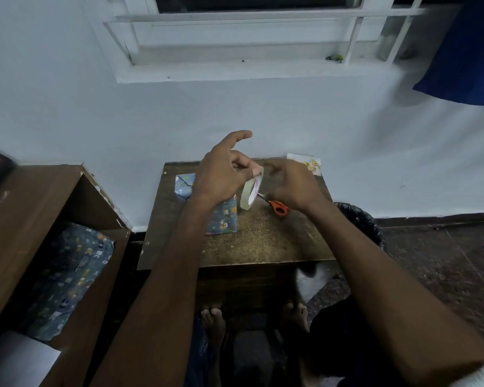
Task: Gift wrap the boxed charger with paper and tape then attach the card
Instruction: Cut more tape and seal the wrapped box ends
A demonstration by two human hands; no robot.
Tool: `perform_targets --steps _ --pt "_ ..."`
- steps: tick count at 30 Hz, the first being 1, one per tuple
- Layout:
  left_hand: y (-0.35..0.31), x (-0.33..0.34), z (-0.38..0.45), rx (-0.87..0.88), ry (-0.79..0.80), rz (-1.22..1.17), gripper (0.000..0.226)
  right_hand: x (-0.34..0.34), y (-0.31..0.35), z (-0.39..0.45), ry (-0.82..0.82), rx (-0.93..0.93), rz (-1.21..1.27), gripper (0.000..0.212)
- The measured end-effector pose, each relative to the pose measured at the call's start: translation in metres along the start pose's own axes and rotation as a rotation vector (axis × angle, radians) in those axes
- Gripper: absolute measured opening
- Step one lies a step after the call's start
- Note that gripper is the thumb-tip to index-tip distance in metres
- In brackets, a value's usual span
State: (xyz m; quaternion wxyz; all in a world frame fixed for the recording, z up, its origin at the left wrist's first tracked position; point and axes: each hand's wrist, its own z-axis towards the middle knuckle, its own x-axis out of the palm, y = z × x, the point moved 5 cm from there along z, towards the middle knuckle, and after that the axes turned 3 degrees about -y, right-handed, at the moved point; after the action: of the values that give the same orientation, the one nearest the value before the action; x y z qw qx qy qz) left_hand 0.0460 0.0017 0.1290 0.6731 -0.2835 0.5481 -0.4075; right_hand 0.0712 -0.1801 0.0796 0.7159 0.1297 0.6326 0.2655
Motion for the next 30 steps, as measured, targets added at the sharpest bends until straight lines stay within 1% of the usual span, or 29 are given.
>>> perform_targets --steps 1,2,3,4,5,6,8,10,12,15,18,20,23,25,27,30 --pt "0.0 0.0 0.0 0.001 0.008 0.002 0.074 -0.004 0.009 -0.003 0.013 -0.048 0.155 0.077" --pt "-0.001 0.0 0.0 0.004 0.013 0.004 0.075 -0.006 0.018 -0.006 0.041 -0.088 0.278 0.077" --pt "-0.001 -0.001 -0.001 0.008 0.012 0.009 0.075 -0.005 0.027 -0.01 0.067 -0.124 0.367 0.065" --pt "-0.003 -0.001 -0.002 0.015 0.008 0.015 0.076 -0.003 0.032 -0.013 0.086 -0.145 0.418 0.046" --pt "-0.004 -0.001 -0.003 0.022 -0.002 0.018 0.077 -0.002 0.037 -0.016 0.088 -0.144 0.443 0.027" --pt "-0.006 -0.001 -0.004 0.031 -0.019 0.014 0.079 -0.002 0.039 -0.018 0.077 -0.121 0.466 0.015" --pt "-0.011 -0.001 -0.008 0.053 -0.072 -0.002 0.083 -0.004 0.04 -0.019 0.043 -0.056 0.497 0.017" --pt "-0.014 -0.002 -0.009 0.075 -0.125 -0.028 0.085 -0.006 0.04 -0.021 0.065 -0.012 0.524 0.022" --pt "-0.014 -0.003 -0.009 0.087 -0.163 -0.076 0.088 -0.006 0.044 -0.024 0.103 0.01 0.565 0.029" --pt "-0.011 -0.005 -0.008 0.085 -0.199 -0.139 0.09 -0.007 0.047 -0.025 0.118 0.014 0.587 0.037" --pt "-0.011 -0.005 -0.008 0.096 -0.221 -0.149 0.091 -0.011 0.05 -0.025 0.071 -0.01 0.522 0.044" --pt "-0.01 -0.005 -0.006 0.088 -0.23 -0.143 0.091 -0.015 0.048 -0.024 -0.003 -0.051 0.407 0.045" --pt "-0.007 -0.004 -0.004 0.061 -0.234 -0.149 0.091 -0.017 0.044 -0.021 -0.094 -0.08 0.251 0.03" --pt "-0.004 -0.005 -0.002 0.022 -0.242 -0.145 0.093 -0.021 0.043 -0.021 -0.143 -0.083 0.194 0.022" --pt "-0.002 -0.006 0.0 -0.023 -0.236 -0.165 0.096 -0.027 0.045 -0.023 -0.202 -0.094 0.118 0.019" --pt "0.001 -0.006 0.001 -0.088 -0.203 -0.207 0.101 -0.035 0.046 -0.027 -0.261 -0.131 -0.03 0.019"
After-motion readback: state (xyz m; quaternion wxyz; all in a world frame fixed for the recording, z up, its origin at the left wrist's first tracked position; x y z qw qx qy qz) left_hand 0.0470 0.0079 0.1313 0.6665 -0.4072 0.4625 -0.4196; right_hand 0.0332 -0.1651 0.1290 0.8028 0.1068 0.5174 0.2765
